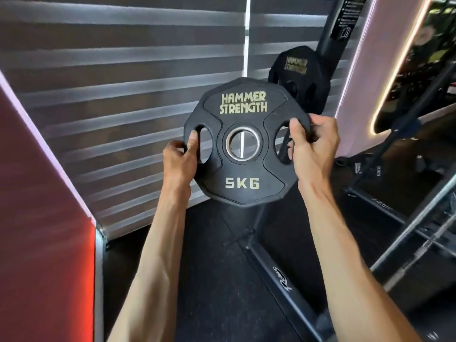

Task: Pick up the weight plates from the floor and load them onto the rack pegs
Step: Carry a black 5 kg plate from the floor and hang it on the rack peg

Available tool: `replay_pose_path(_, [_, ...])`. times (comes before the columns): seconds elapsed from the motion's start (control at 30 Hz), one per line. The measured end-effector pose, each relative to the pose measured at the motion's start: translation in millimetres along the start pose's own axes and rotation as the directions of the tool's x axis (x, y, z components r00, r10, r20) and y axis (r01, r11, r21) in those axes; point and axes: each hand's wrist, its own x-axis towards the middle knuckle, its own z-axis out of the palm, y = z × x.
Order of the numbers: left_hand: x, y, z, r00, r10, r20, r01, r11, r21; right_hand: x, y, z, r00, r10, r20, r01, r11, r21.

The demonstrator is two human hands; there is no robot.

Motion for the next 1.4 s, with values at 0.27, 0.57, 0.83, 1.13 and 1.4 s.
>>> replay_pose_path(0.27, [122, -7, 66, 0.998, 0.012, 0.062, -0.01, 0.999, -0.043, 86, 49, 69, 0.991, -0.133, -0.001, 0.133, 0.991, 0.002])
replay_pose_path(0.57, [211, -31, 124, 0.981, 0.053, 0.186, -0.02, 0.984, -0.175, 130, 75, 117, 0.938, -0.323, -0.124, 0.298, 0.937, -0.181])
replay_pose_path(0.83, [253, -39, 152, 0.924, 0.09, 0.371, -0.009, 0.976, -0.216, 133, 75, 139, 0.87, -0.451, -0.2, 0.355, 0.853, -0.383])
replay_pose_path(1.13, [265, -49, 181, 0.841, 0.165, 0.514, -0.03, 0.965, -0.261, 135, 90, 134, 0.839, -0.485, -0.246, 0.309, 0.798, -0.517])
replay_pose_path(1.4, [286, -40, 222, 0.745, 0.265, 0.612, -0.115, 0.955, -0.274, 157, 121, 116, 0.84, -0.481, -0.251, 0.24, 0.744, -0.624])
